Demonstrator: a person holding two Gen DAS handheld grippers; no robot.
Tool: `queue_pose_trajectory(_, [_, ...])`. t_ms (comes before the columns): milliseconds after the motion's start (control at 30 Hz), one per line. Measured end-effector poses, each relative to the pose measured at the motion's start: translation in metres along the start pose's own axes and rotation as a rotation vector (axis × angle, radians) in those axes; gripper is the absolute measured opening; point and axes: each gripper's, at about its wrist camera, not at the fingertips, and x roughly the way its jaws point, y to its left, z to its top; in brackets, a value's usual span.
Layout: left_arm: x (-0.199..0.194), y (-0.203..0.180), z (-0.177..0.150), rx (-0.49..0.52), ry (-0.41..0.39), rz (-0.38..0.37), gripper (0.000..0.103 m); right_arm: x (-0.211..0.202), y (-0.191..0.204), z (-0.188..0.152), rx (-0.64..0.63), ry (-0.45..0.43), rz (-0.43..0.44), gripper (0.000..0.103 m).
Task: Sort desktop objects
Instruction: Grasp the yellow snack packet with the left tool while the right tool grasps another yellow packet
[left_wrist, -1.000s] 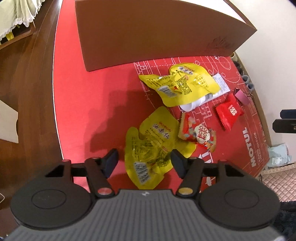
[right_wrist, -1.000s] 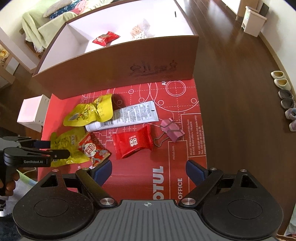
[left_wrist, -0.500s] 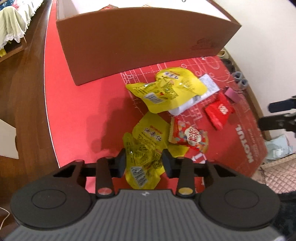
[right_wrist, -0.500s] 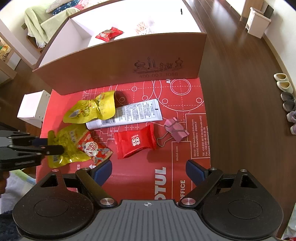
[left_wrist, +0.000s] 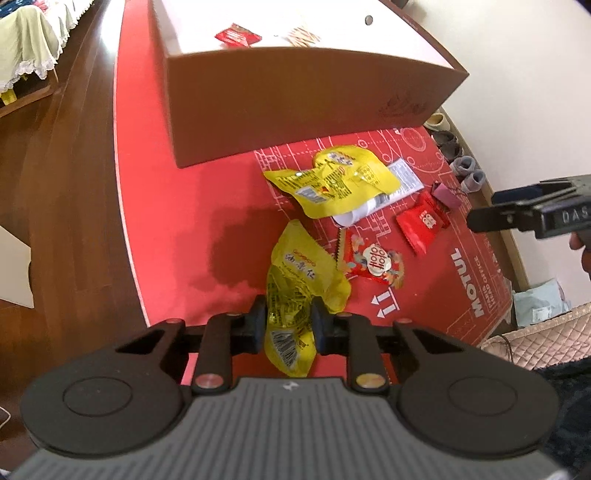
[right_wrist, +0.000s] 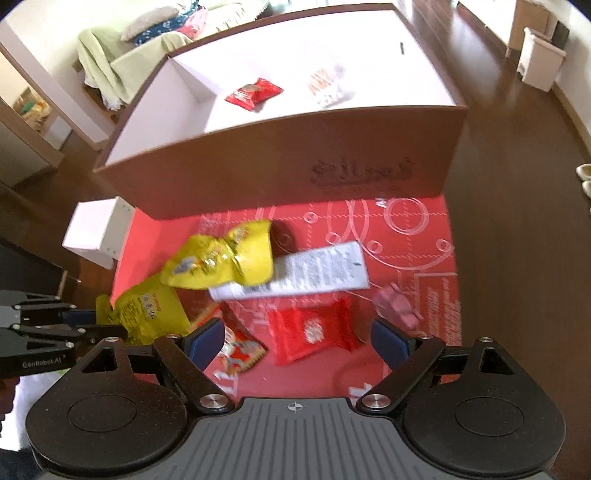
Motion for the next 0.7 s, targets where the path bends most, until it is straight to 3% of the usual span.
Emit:
queue_pose_trajectory(333, [-0.006,0.010,0.010,-0.029,-0.006,0.020,0.020,0.033,0.012,0.035,-0.006,-0.011,0.121,0.089])
queue_pose_trajectory(700, [0.004,0.029,0.020,-0.080,0.009,0.024,0.020,0.080,0.018,0.055,-0.033,0.007,0.155,0.088])
